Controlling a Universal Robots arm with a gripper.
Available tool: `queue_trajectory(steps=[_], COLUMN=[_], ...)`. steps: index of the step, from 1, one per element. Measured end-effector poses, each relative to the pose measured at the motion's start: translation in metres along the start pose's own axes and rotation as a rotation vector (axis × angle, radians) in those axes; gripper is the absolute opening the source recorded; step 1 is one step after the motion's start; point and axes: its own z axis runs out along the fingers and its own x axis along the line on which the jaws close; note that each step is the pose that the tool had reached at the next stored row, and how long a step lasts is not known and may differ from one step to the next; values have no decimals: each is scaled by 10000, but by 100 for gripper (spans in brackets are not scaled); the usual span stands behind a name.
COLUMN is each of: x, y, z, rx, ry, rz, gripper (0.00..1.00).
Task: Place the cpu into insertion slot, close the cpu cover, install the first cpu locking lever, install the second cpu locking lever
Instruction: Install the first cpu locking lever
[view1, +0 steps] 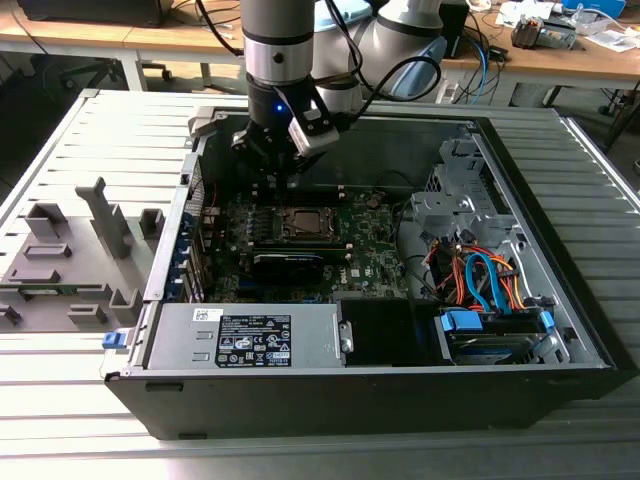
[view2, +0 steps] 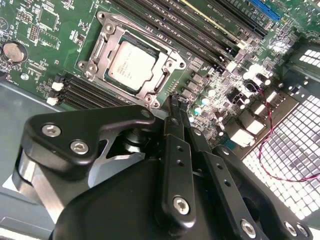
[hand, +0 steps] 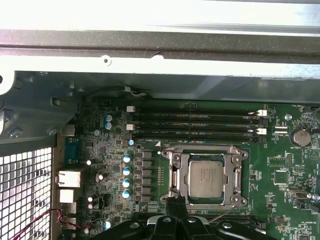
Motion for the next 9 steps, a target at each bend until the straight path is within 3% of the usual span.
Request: queue_trajectory(steps=[9], x=[1], y=[0], z=[-14], rx=[0], ry=[0], rz=[0], gripper=[11])
